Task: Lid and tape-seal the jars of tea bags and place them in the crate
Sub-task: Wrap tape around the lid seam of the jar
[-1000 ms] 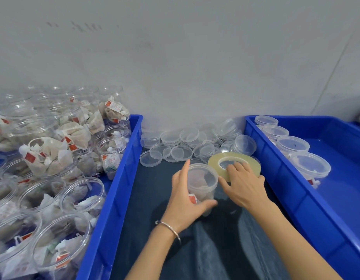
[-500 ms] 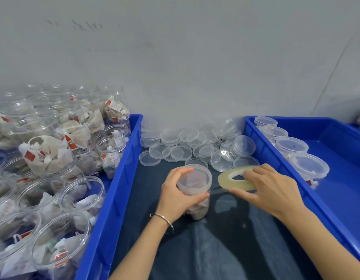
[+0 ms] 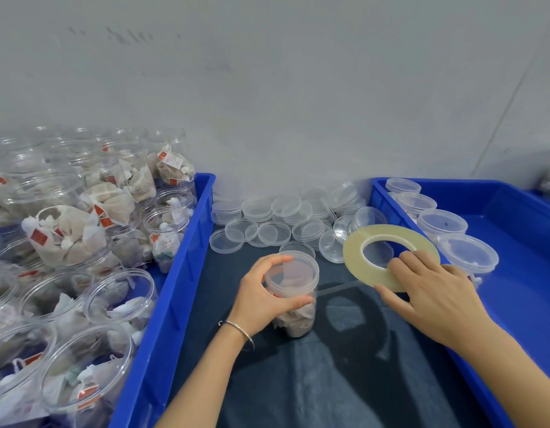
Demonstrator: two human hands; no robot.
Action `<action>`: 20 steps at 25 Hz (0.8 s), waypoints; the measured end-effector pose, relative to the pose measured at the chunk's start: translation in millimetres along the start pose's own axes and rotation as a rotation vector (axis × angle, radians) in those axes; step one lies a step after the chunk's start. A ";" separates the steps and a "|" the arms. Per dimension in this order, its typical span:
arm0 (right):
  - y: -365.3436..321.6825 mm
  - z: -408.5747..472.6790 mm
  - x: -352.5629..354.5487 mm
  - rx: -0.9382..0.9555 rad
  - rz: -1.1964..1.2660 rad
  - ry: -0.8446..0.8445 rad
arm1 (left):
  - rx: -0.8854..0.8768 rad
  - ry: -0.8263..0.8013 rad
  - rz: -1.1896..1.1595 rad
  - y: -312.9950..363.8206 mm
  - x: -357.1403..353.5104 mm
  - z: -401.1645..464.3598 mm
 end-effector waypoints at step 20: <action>-47.2 58.9 -56.9 -0.119 0.227 -0.297 | 0.139 -0.322 -0.133 -9.4 2.5 -0.9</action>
Point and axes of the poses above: each hand's wrist, its own z-axis towards the middle knuckle, its own x-axis out of the back of the hand, y = z × x, the point moved 5 cm from there along z, towards the middle knuckle, and after that the axes turned 4 degrees about z, right-handed, at the moved point
